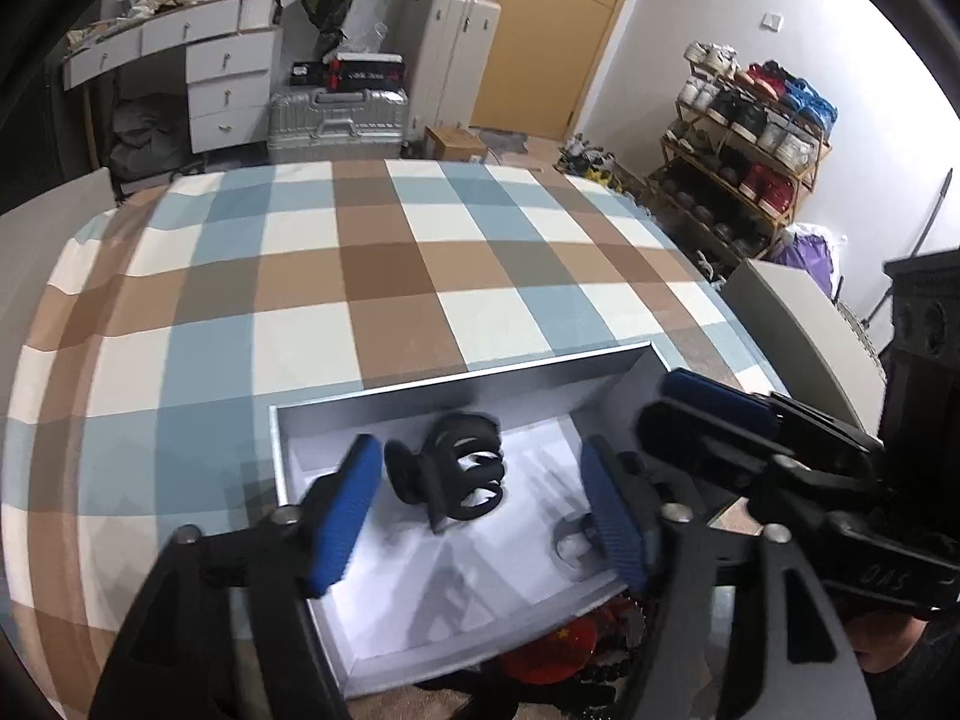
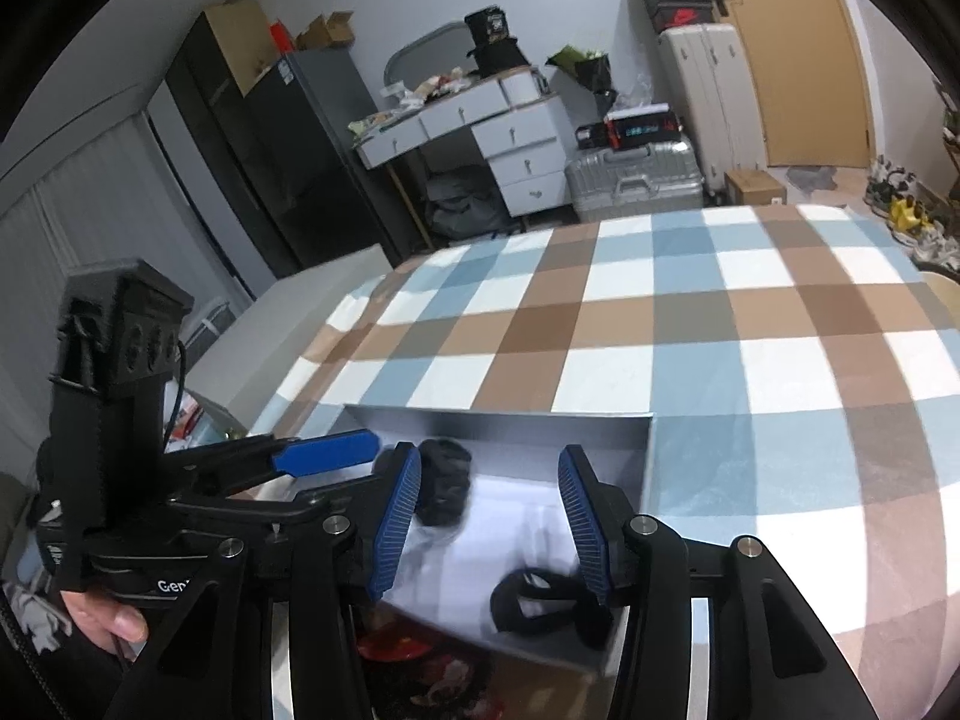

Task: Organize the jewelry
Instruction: 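Open both grippers to drop the claw clips into the grey box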

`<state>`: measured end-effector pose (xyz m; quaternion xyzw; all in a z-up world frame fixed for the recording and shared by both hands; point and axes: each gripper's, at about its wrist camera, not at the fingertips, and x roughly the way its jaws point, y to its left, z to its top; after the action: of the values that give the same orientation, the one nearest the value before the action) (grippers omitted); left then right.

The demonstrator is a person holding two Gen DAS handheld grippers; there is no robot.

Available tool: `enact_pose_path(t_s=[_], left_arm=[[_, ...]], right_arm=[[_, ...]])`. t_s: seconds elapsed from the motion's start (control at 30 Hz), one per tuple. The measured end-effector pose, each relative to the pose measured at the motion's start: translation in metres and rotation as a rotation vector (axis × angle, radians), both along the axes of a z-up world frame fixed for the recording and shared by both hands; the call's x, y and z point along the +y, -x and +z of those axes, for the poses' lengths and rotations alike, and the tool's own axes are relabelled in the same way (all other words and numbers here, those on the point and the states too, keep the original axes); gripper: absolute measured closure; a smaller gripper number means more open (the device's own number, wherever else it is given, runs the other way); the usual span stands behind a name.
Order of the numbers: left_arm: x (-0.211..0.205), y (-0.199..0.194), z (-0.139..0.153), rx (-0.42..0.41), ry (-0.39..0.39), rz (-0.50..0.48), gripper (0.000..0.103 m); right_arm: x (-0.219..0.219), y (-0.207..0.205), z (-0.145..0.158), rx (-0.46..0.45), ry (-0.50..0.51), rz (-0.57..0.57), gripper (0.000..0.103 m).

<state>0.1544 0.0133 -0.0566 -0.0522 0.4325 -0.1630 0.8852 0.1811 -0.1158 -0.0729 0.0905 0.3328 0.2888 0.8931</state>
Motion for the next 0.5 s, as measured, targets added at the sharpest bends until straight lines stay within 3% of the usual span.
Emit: enact_pose_path(t_s=[0.13, 0.43, 0.5], left_arm=[[0.001, 0.008, 0.008, -0.022, -0.018, 0.02, 0.035], [-0.004, 0.039, 0.03, -0.101, -0.058, 0.032, 0.034], [-0.004, 0.045, 0.034, -0.122, -0.066, 0.037, 0.026]], right_arm=[[-0.012, 0.016, 0.012, -0.045, 0.003, -0.053, 0.038], [-0.03, 0.052, 0.033, -0.127, 0.026, -0.107, 0.031], [-0.034, 0.061, 0.036, -0.141, 0.014, -0.119, 0.025]])
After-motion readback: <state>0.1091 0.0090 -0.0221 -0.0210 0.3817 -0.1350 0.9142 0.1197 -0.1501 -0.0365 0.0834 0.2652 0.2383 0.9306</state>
